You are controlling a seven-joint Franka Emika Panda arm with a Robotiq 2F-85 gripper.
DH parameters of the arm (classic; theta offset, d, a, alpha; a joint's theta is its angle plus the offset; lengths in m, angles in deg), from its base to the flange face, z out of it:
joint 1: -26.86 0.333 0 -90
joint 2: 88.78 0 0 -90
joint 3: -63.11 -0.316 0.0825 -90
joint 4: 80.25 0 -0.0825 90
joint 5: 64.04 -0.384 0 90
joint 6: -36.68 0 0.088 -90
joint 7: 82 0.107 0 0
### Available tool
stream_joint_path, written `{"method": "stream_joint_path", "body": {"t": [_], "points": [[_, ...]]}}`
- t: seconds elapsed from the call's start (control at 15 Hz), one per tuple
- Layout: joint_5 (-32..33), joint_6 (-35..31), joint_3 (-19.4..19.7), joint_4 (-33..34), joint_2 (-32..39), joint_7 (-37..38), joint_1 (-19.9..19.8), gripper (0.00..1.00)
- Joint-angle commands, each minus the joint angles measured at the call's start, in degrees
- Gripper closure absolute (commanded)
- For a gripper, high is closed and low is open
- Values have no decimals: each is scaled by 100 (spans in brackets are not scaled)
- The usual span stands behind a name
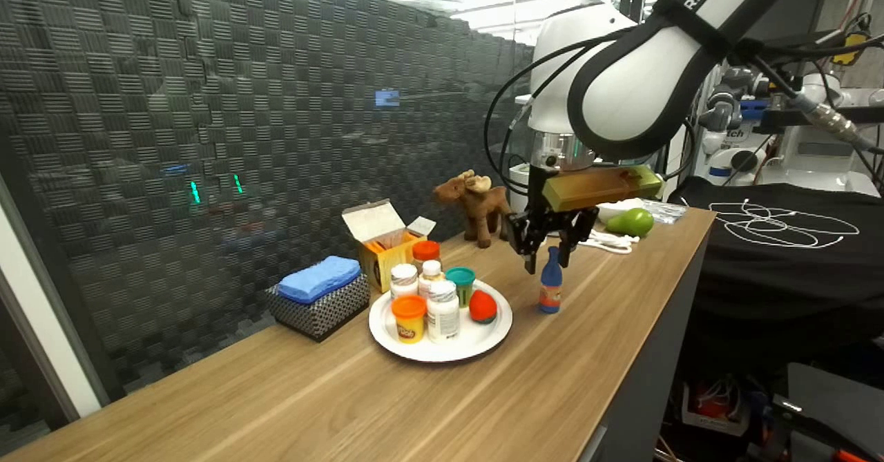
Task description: Place the bottles and orange plush toy on the white plate
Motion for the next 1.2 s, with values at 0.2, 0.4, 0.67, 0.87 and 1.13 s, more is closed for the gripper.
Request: {"method": "stream_joint_path", "body": {"t": [0.2, 0.4, 0.67, 0.87, 1.13], "points": [[40, -80, 51, -48, -189, -32, -1, 86], [179, -42, 52, -78, -290, 113, 29, 83], [232, 33, -44, -56, -413, 216, 93, 85], [113, 50, -226, -7, -458, 122, 203, 85], [-74, 28, -507, 152, -293, 11, 371, 85]]}}
